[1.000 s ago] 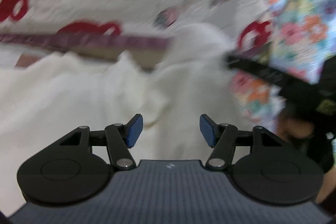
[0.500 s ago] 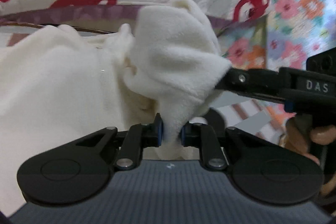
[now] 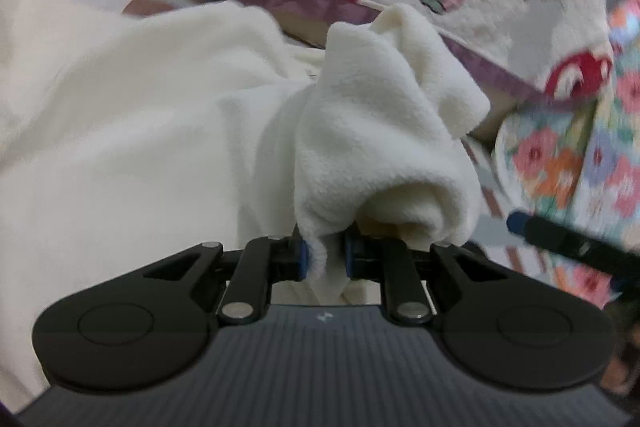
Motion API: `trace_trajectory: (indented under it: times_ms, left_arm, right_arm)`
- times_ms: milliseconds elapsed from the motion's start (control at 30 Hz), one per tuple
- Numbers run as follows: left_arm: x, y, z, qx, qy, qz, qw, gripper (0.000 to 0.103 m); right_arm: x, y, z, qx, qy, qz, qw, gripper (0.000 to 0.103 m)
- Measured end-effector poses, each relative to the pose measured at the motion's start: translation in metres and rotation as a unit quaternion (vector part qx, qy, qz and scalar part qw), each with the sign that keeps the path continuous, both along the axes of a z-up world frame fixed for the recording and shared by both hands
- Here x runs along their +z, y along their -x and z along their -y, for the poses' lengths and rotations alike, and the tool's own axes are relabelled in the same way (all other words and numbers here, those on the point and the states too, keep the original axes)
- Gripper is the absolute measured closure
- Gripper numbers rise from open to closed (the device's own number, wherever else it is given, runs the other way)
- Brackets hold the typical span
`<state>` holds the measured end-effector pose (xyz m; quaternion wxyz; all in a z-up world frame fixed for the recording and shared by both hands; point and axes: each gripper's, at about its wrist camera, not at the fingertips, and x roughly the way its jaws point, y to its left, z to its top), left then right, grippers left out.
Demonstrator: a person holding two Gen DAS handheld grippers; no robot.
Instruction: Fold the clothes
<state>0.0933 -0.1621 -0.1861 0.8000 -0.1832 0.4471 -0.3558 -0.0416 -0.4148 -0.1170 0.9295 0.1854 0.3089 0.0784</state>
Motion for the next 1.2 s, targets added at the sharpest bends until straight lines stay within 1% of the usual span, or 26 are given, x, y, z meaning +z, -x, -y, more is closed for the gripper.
trace_trajectory:
  times_ms: [67, 100, 133, 200, 233, 300, 367, 400, 433, 467, 500, 533, 567, 600, 667, 700, 733, 833, 933, 1000, 1033, 1067, 1100, 1133, 1167, 1200]
  left_arm:
    - [-0.014, -0.007, -0.009, 0.021, 0.049, -0.068, 0.9963, 0.087]
    - [-0.024, -0.009, -0.014, 0.033, 0.073, -0.103, 0.9915, 0.087]
    - [-0.030, -0.010, -0.016, 0.040, 0.087, -0.124, 0.9877, 0.087]
    - [-0.028, -0.009, -0.013, 0.035, 0.066, -0.108, 0.9914, 0.087]
    - [-0.027, -0.009, -0.011, 0.032, 0.055, -0.099, 0.9930, 0.087]
    - [-0.022, -0.007, -0.005, 0.023, 0.033, -0.075, 0.9964, 0.087]
    - [-0.016, -0.005, 0.000, 0.014, 0.012, -0.051, 0.9985, 0.086]
    - [-0.016, -0.005, 0.000, 0.013, 0.010, -0.051, 0.9986, 0.086]
    - [-0.017, -0.005, 0.000, 0.013, 0.008, -0.051, 0.9986, 0.086]
    - [-0.019, -0.006, 0.000, 0.015, 0.009, -0.054, 0.9984, 0.086]
    - [-0.019, -0.006, -0.001, 0.017, 0.011, -0.056, 0.9982, 0.086]
    - [-0.020, -0.006, -0.001, 0.019, 0.013, -0.059, 0.9980, 0.086]
    - [-0.020, -0.007, -0.001, 0.020, 0.014, -0.061, 0.9979, 0.086]
    - [-0.020, -0.007, -0.001, 0.020, 0.015, -0.061, 0.9979, 0.086]
    - [-0.018, -0.006, -0.001, 0.014, 0.014, -0.054, 0.9984, 0.086]
    - [-0.016, -0.005, -0.001, 0.009, 0.011, -0.046, 0.9988, 0.086]
    - [-0.013, -0.004, 0.000, 0.001, 0.005, -0.033, 0.9994, 0.087]
    - [0.009, 0.006, 0.013, -0.042, -0.031, 0.045, 0.9976, 0.087]
    - [0.021, 0.014, 0.017, -0.055, -0.020, 0.073, 0.9956, 0.087]
    - [0.026, 0.018, 0.020, -0.056, -0.056, 0.107, 0.9911, 0.087]
    - [0.028, 0.020, 0.021, -0.056, -0.075, 0.123, 0.9879, 0.087]
    - [0.030, 0.020, 0.022, -0.056, -0.088, 0.135, 0.9853, 0.087]
    - [0.030, 0.019, 0.020, -0.054, -0.091, 0.136, 0.9850, 0.087]
    - [0.029, 0.018, 0.018, -0.052, -0.092, 0.136, 0.9851, 0.087]
    - [0.029, 0.018, 0.017, -0.050, -0.088, 0.133, 0.9858, 0.087]
    - [0.028, 0.018, 0.016, -0.049, -0.084, 0.131, 0.9866, 0.087]
  right_arm:
    - [-0.001, -0.001, -0.004, -0.007, 0.073, -0.016, 0.997, 0.049]
    - [-0.006, -0.002, -0.014, -0.010, 0.138, -0.025, 0.990, 0.049]
    - [-0.012, -0.003, -0.023, -0.012, 0.199, -0.034, 0.979, 0.049]
    - [-0.031, -0.007, -0.038, -0.001, 0.266, -0.057, 0.962, 0.049]
    - [-0.039, -0.007, -0.041, 0.011, 0.260, -0.063, 0.964, 0.049]
    - [-0.048, -0.009, -0.043, 0.013, 0.224, -0.069, 0.972, 0.049]
    - [-0.053, -0.012, -0.036, -0.007, 0.186, -0.072, 0.980, 0.048]
    - [-0.055, -0.014, -0.028, -0.017, 0.157, -0.079, 0.984, 0.046]
    - [-0.059, -0.016, -0.018, -0.026, 0.113, -0.094, 0.989, 0.046]
    - [-0.066, -0.020, -0.005, -0.029, 0.049, -0.116, 0.992, 0.046]
    - [-0.073, -0.023, 0.007, -0.032, -0.017, -0.138, 0.990, 0.045]
    - [-0.084, -0.023, 0.020, -0.039, -0.090, -0.157, 0.983, 0.043]
    - [-0.092, -0.020, 0.027, -0.057, -0.137, -0.158, 0.976, 0.040]
    - [-0.099, -0.017, 0.033, -0.073, -0.174, -0.156, 0.970, 0.041]
    - [-0.094, -0.010, 0.023, -0.074, -0.138, -0.123, 0.980, 0.064]
    - [-0.087, -0.007, 0.019, -0.076, -0.123, -0.103, 0.984, 0.083]
    - [-0.078, -0.004, 0.016, -0.079, -0.106, -0.086, 0.988, 0.086]
    - [-0.051, 0.002, 0.012, -0.084, -0.057, -0.051, 0.993, 0.089]
    - [-0.023, 0.002, 0.005, -0.094, 0.014, -0.029, 0.995, 0.089]
    - [-0.009, -0.003, -0.001, -0.093, 0.081, -0.026, 0.992, 0.089]
    - [-0.004, -0.003, -0.003, -0.093, 0.102, -0.025, 0.990, 0.091]
    - [0.001, -0.003, -0.003, -0.106, 0.122, -0.022, 0.987, 0.092]
    - [0.005, -0.002, -0.003, -0.118, 0.142, -0.020, 0.983, 0.092]
    - [0.007, -0.001, 0.000, -0.125, 0.158, -0.018, 0.979, 0.099]
    - [0.010, -0.001, 0.005, -0.129, 0.163, -0.017, 0.978, 0.103]
    - [0.012, 0.000, 0.011, -0.135, 0.162, -0.015, 0.977, 0.103]
